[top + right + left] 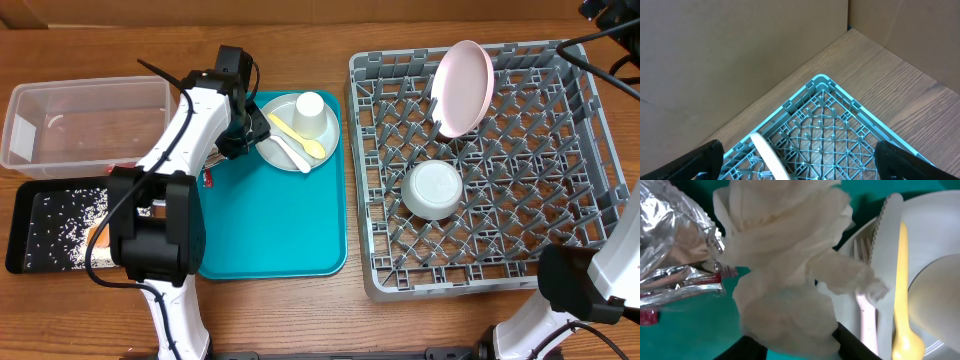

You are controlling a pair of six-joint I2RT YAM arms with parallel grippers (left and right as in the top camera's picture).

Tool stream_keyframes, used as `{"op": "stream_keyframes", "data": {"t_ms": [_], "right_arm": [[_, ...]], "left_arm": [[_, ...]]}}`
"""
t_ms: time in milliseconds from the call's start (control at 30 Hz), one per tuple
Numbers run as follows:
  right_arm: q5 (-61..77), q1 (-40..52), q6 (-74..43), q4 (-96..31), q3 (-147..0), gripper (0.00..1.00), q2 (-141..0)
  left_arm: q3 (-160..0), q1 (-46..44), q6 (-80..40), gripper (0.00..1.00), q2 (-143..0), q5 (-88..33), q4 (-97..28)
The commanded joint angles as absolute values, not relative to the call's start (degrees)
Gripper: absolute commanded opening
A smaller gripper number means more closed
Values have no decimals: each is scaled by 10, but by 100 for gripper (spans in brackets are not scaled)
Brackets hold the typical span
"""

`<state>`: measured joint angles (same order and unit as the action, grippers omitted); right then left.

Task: Sort waste into correct bins and load items into the dishwasher rack
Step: 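Grasp the white tissue with the left gripper and lift it toward the bin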

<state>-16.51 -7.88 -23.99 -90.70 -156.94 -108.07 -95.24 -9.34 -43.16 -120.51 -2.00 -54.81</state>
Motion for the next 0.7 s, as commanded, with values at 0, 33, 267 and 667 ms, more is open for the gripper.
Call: {"op": "stream_keyframes", "data": {"t_ms": [0, 33, 267, 667], "right_arm": [[-171, -80, -243, -904, -1567, 100, -1081], [-171, -80, -243, -904, -1567, 100, -1081], [-171, -80, -243, -904, -1567, 100, -1081], [-171, -80, -243, -904, -1567, 100, -1081]], "left_arm": [[-959, -90, -441, 36, -1213, -23, -545], [-962, -88, -441, 35, -1213, -23, -546], [-976, -82, -422, 4, -1212, -22, -555], [-1060, -93, -409, 4, -1150, -24, -637]]}}
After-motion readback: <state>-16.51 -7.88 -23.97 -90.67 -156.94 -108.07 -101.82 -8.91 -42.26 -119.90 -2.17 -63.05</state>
